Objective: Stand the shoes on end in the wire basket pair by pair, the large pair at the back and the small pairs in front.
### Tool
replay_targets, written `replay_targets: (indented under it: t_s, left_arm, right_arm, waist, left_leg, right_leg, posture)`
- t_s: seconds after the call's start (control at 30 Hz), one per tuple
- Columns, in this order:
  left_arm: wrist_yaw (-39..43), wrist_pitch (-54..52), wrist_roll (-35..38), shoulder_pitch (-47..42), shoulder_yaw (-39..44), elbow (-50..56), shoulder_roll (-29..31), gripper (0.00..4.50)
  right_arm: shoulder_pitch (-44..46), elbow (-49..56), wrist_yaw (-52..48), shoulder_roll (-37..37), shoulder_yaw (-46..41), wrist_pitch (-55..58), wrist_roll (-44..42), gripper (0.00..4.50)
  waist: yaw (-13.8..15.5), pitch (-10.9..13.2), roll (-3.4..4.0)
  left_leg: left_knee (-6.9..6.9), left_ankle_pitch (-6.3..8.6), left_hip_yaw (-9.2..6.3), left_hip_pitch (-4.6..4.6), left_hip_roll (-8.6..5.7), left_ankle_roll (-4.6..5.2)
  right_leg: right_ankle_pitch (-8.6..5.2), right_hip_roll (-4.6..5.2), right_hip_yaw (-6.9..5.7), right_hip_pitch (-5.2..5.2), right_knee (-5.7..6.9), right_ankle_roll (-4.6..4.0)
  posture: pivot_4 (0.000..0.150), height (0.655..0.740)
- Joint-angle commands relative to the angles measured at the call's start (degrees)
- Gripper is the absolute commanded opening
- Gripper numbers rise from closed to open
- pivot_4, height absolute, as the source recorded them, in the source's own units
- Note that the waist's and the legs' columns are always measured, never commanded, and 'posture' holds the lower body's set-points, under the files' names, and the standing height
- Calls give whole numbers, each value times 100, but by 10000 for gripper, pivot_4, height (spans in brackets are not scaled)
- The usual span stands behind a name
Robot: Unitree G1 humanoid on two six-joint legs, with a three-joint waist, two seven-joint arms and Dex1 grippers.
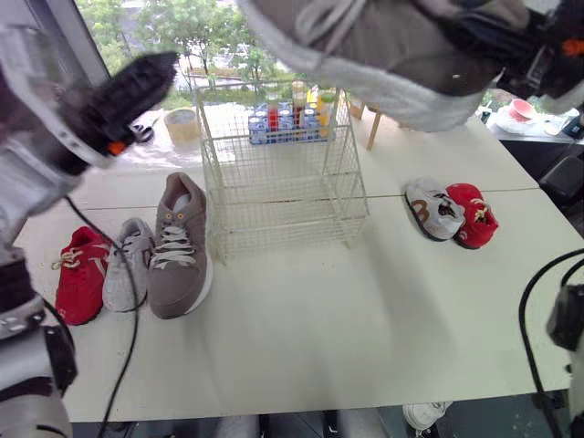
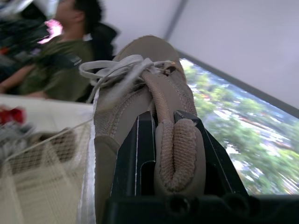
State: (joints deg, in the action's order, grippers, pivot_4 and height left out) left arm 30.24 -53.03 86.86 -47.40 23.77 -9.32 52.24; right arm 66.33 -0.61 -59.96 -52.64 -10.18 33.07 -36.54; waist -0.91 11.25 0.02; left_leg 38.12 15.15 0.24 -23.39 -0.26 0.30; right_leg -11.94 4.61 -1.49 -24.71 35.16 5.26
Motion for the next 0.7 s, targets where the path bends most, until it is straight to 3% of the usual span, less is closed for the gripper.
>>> replay_targets:
  t_s: [0.03,0.37,0.6,0.7]
  left_arm:
    - [664,-111,-506,-216,92,-459,329,45000]
    - [1728,-727,-1456,-1286,-493,-1136,281,45000]
    - [2434,-858,-2283,-1899,-1017,-1707,-226,45000]
    - [2622,-781,-2688,-2101,-1122,-2006,-390,31801]
  right_arm:
    - [662,-542,-724,-13,191,-769,283,1742]
    - [595,-630,-1165,340,732,-1686,985,1742]
    - [507,-331,-1163,465,673,-1639,910,1742]
    - [496,-140,-1147,452,594,-1495,804,1741]
  waist:
    - [2,0,0]
    - [30,22,-42]
    - [16,24,-45]
    - [11,24,-45]
  left_leg:
    - [-1,0,0,0,0,-1]
    - [-3,-14,-2,-14,1,-28]
    - [-3,-16,-2,-12,-1,-31]
    - [-3,-15,0,-13,-1,-31]
  right_leg:
    - [0,0,0,0,0,0]
    - [2,7,-2,-10,3,4]
    - [3,5,-2,-12,11,5]
    - [3,5,-2,-14,13,5]
  posture:
    - [1500,7400]
    - [1500,7400]
    - [1500,7400]
    - [1500,7400]
